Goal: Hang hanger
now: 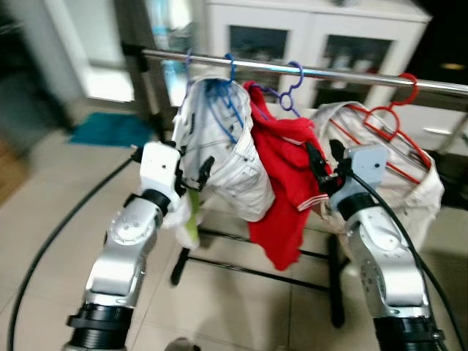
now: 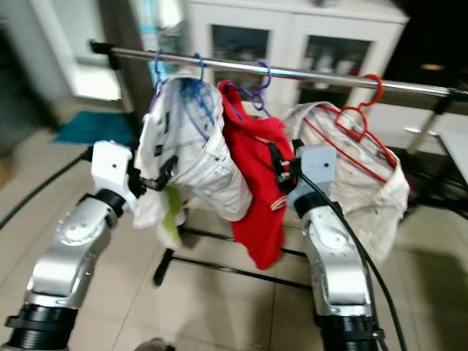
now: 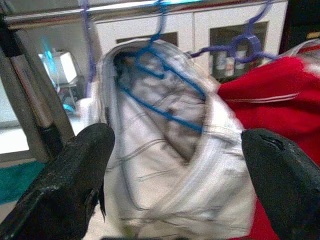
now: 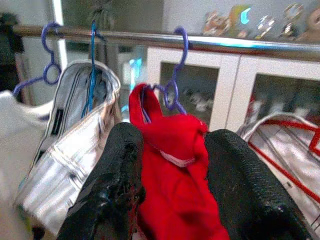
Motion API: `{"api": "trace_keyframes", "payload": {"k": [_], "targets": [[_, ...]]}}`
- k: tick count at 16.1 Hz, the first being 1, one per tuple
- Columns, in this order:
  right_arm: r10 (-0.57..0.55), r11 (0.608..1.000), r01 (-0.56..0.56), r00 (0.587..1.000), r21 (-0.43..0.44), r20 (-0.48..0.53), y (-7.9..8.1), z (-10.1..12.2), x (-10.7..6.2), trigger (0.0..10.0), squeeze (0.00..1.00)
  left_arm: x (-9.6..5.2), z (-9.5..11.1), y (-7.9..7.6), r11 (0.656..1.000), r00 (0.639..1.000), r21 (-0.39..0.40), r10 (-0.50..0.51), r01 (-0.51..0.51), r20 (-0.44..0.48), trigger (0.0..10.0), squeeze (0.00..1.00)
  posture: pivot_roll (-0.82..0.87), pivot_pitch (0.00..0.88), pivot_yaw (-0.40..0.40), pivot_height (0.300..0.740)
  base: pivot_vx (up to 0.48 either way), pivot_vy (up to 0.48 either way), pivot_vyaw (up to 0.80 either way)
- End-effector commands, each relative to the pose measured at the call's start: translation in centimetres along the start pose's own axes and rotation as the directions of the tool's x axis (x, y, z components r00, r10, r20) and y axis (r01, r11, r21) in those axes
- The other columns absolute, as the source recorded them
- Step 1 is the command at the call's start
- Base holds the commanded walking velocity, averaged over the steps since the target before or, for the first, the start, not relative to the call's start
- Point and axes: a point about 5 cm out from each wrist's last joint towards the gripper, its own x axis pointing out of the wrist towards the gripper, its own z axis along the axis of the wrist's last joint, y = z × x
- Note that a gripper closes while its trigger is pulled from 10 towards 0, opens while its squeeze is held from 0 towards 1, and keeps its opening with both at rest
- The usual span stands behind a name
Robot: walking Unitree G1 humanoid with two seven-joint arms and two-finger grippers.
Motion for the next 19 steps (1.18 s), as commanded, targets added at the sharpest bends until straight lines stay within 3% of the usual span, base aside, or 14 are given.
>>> {"api": "trace_keyframes", "payload": {"k": [1, 4, 7, 10, 11, 12, 13, 15, 19], "targets": [[-0.003, 1.0, 0.003, 1.0, 0.012, 0.016, 0.0, 0.4, 0.1, 10.0, 0.0, 0.1, 0.4, 0.1, 1.0, 1.0, 0.02, -0.003, 0.003, 0.014, 10.0, 0.0, -0.08, 0.038, 0.003, 0.74, 0.0, -0.371, 0.8], [-0.054, 0.997, 0.055, 0.998, -0.047, 0.026, -0.5, 0.3, 0.0, 10.0, 0.0, 0.2, 0.4, 0.1, 0.999, 1.0, 0.031, -0.016, 0.015, 0.011, 10.0, 0.0, -0.09, 0.036, 0.01, 0.74, 0.0, -0.216, 0.53], [-0.086, 0.994, 0.086, 0.996, 0.07, 0.002, -1.1, 0.0, -0.2, 10.0, 0.0, 0.3, 0.5, 0.1, 0.999, 1.0, 0.035, -0.026, 0.026, 0.011, 10.0, 0.0, -0.09, 0.037, 0.015, 0.74, 0.0, 0.0, 0.0], [-0.104, 0.961, 0.077, 0.99, 0.264, 0.092, -1.0, 1.1, -0.3, 10.0, 0.0, 0.3, 0.5, 0.2, 0.999, 0.999, 0.015, -0.033, 0.033, 0.015, 10.0, 0.0, -0.08, 0.034, 0.017, 0.74, 0.0, 0.0, 0.0], [-0.114, 0.955, 0.086, 0.99, 0.283, 0.083, -1.0, 1.1, -0.2, 10.0, 0.0, 0.3, 0.5, 0.2, 0.999, 0.999, 0.006, -0.037, 0.037, 0.017, 10.0, 0.0, -0.08, 0.034, 0.017, 0.74, 0.0, 0.0, 0.0], [-0.121, 0.968, 0.11, 0.992, 0.223, 0.033, -1.0, 0.6, -0.2, 10.0, 0.0, 0.4, 0.6, 0.1, 0.999, 0.999, -0.007, -0.042, 0.042, 0.023, 10.0, 0.0, -0.08, 0.034, 0.016, 0.74, 0.0, 0.0, 0.0], [-0.114, 0.987, 0.12, 0.992, 0.107, -0.056, -1.0, -0.4, 0.0, 10.0, 0.0, 0.5, 0.9, 0.0, 0.999, 0.999, -0.028, -0.039, 0.04, 0.033, 10.0, 0.0, -0.08, 0.034, 0.016, 0.74, 0.0, 0.0, 0.0], [-0.14, 0.988, 0.143, 0.988, 0.05, -0.073, -1.4, -0.6, 0.0, 10.0, 0.0, 0.6, 0.9, -0.1, 0.999, 0.998, -0.018, -0.046, 0.047, 0.035, 10.0, 0.0, -0.08, 0.031, 0.017, 0.74, 0.0, 0.0, 0.0], [-0.165, 0.984, 0.167, 0.985, 0.053, -0.049, -1.6, -0.2, 0.0, 10.0, 0.0, 0.6, 1.0, -0.2, 0.995, 0.996, -0.068, -0.064, 0.068, 0.058, 10.0, 0.0, -0.09, 0.019, 0.017, 0.74, 0.212, 0.0, -0.2]]}}
